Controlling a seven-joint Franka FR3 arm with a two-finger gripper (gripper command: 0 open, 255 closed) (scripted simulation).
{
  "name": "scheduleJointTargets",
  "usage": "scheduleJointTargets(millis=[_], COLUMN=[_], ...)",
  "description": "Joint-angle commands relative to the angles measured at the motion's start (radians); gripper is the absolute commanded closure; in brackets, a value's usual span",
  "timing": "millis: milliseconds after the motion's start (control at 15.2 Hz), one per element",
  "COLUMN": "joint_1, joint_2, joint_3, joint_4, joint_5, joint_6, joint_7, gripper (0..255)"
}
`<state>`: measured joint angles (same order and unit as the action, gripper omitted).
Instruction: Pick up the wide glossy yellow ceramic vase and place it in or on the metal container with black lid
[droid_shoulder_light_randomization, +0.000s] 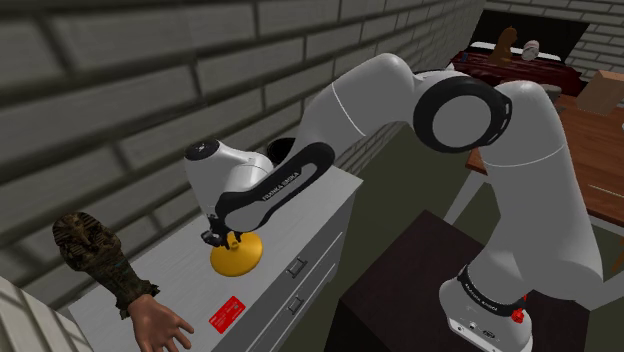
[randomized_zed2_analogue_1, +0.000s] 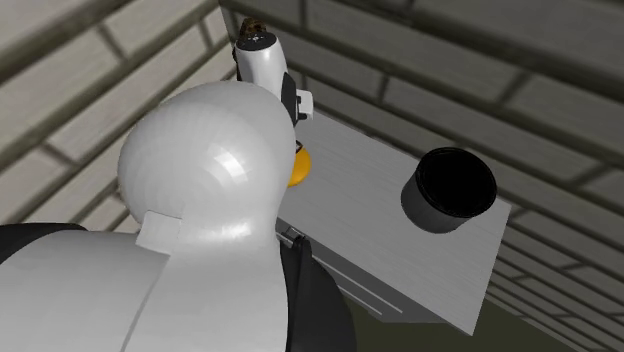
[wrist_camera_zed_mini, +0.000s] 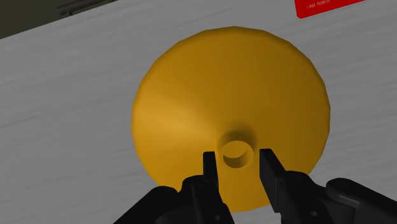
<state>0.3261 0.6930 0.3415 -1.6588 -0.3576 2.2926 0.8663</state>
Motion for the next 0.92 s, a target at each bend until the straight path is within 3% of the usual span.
scheduleJointTargets(millis=[0,858], joint_1=[-0.003,-0.023], joint_2=[-0.016,-0.117], joint_3=[0.006,0.038], joint_4=[0.004,0.025], joint_5=[0.007,0.052], joint_6=[-0.020,-0.137], joint_7=[-0.005,-0.036], gripper=[255,255])
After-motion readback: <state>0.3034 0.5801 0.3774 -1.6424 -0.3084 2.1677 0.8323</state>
